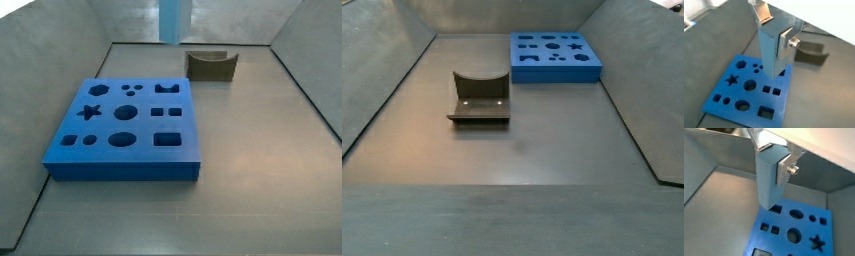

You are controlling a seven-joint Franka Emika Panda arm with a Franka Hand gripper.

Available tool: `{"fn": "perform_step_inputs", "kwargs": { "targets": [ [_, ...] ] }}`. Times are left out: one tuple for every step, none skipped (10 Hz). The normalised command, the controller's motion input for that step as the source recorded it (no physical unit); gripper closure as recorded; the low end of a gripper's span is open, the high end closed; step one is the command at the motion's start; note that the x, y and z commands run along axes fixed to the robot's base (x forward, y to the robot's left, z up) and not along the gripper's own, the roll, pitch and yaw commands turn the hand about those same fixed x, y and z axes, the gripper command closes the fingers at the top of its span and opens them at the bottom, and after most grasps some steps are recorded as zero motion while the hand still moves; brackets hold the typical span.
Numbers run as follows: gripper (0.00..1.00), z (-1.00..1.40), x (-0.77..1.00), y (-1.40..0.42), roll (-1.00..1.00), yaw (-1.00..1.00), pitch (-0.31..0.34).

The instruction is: Insert the rectangle object.

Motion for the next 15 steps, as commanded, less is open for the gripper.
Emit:
{"fn": "perform_step_inputs", "kwargs": {
  "targets": [
    [1.00, -0.54, 0.00, -0.05, -0.02, -0.98, 0.000],
    [1.00, -0.57, -0.03, 0.00, -0.05, -0.98, -0.026],
    [1.00, -0.55, -0.02, -0.01, -0.07, -0.96, 0.000],
    [1.00, -0.54, -0.01, 0.00, -0.10, -0.92, 0.000],
    [1.00, -0.54, -0.01, 0.00, -0.10, -0.92, 0.000],
    [1.00, -0.53, -0.01, -0.01, -0.11, -0.92, 0.000],
    [1.00, -0.43, -0.02, -0.05, -0.13, -0.89, -0.063],
    [1.00, -0.36, 0.00, -0.08, -0.15, -0.85, -0.060],
    [1.00, -0.29, 0.00, -0.15, -0.17, -0.78, -0.074],
    [1.00, -0.31, 0.00, -0.18, -0.14, -0.79, -0.091],
    [1.00, -0.35, -0.01, -0.19, -0.12, -0.80, -0.103],
    [1.00, -0.36, -0.01, -0.20, -0.10, -0.81, -0.097],
    [1.00, -0.34, 0.00, -0.25, -0.07, -0.81, -0.076],
    [1.00, -0.35, 0.00, -0.27, -0.04, -0.82, -0.054],
    [1.00, -0.36, 0.00, -0.30, -0.01, -0.83, -0.034]
  ]
}}
